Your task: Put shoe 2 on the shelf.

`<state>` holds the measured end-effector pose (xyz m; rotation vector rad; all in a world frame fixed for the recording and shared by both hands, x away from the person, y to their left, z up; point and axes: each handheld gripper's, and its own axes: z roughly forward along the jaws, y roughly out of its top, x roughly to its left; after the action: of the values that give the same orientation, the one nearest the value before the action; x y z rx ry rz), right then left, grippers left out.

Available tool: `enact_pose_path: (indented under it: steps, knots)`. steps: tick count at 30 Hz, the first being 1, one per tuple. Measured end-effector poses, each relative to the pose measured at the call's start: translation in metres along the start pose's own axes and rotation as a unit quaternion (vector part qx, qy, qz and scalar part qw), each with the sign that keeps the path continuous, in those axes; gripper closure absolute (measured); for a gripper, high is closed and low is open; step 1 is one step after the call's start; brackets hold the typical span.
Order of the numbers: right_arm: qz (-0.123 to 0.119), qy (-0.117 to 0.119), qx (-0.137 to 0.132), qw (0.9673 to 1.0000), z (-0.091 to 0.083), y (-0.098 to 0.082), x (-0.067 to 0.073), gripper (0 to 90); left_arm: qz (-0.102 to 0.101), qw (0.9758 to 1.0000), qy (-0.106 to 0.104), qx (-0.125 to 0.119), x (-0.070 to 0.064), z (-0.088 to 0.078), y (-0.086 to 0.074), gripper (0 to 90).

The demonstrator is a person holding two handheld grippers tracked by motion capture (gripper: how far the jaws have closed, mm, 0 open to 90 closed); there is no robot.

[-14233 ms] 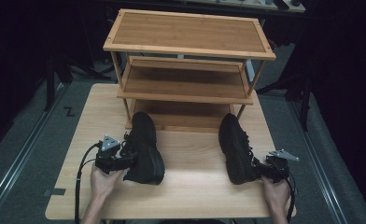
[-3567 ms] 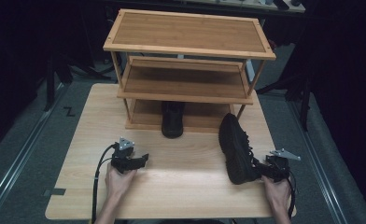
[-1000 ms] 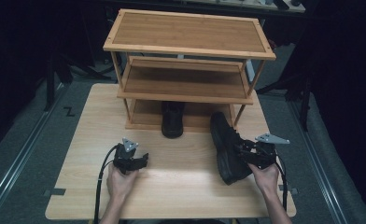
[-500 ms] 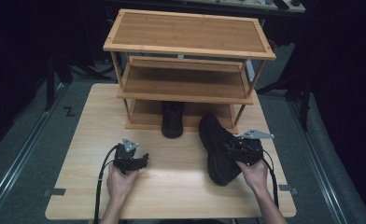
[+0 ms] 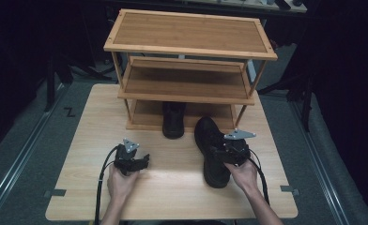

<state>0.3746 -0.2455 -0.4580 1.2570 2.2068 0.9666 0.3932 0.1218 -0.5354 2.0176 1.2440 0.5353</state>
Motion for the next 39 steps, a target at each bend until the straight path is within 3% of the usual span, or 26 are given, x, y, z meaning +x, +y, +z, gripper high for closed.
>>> enact_pose_path:
  steps: [4,12,15,20,22,25,26,29,33,34,39]
  knots:
    - [-0.001,0.011,0.002,0.9999,0.004,0.002,0.005,34.0,0.000,1.0000,-0.001,0.001,0.000,0.000,0.000,26.2]
    - [-0.011,0.006,0.016,0.9998,0.009,0.009,0.019,29.0,-0.001,1.0000,-0.001,0.000,0.000,0.000,0.000,26.1]
    - [0.016,0.025,-0.003,0.9995,0.002,0.013,0.014,28.9,0.000,1.0000,-0.001,0.000,0.000,0.000,0.000,26.1]
    - [0.027,0.041,-0.026,0.9984,-0.009,0.016,0.007,29.7,0.000,1.0000,-0.002,0.000,0.000,0.000,0.000,26.0]
    - [0.021,0.037,-0.040,0.9983,-0.018,0.016,0.003,32.5,0.000,1.0000,-0.001,0.000,0.000,0.000,0.000,26.1]
    - [0.011,0.006,-0.044,0.9990,-0.023,0.016,0.000,37.4,0.000,1.0000,-0.001,0.000,0.000,0.000,0.000,26.0]
    - [0.011,0.006,-0.044,0.9990,-0.023,0.016,0.000,37.4,0.000,1.0000,-0.001,0.000,0.000,0.000,0.000,26.0]
    - [0.028,-0.002,-0.046,0.9986,-0.026,0.009,-0.011,45.1,0.000,1.0000,0.000,0.000,0.000,0.000,0.000,26.1]
    - [0.031,-0.001,-0.028,0.9991,-0.022,0.002,-0.017,50.9,0.000,1.0000,0.000,0.000,0.000,0.000,0.000,26.1]
    - [0.021,-0.013,-0.012,0.9996,-0.018,-0.002,-0.017,54.6,0.000,1.0000,0.000,0.000,0.000,0.000,0.000,26.1]
    - [0.024,-0.004,0.005,0.9997,-0.007,-0.007,-0.021,61.3,0.001,1.0000,0.000,0.001,0.000,0.000,0.000,26.1]
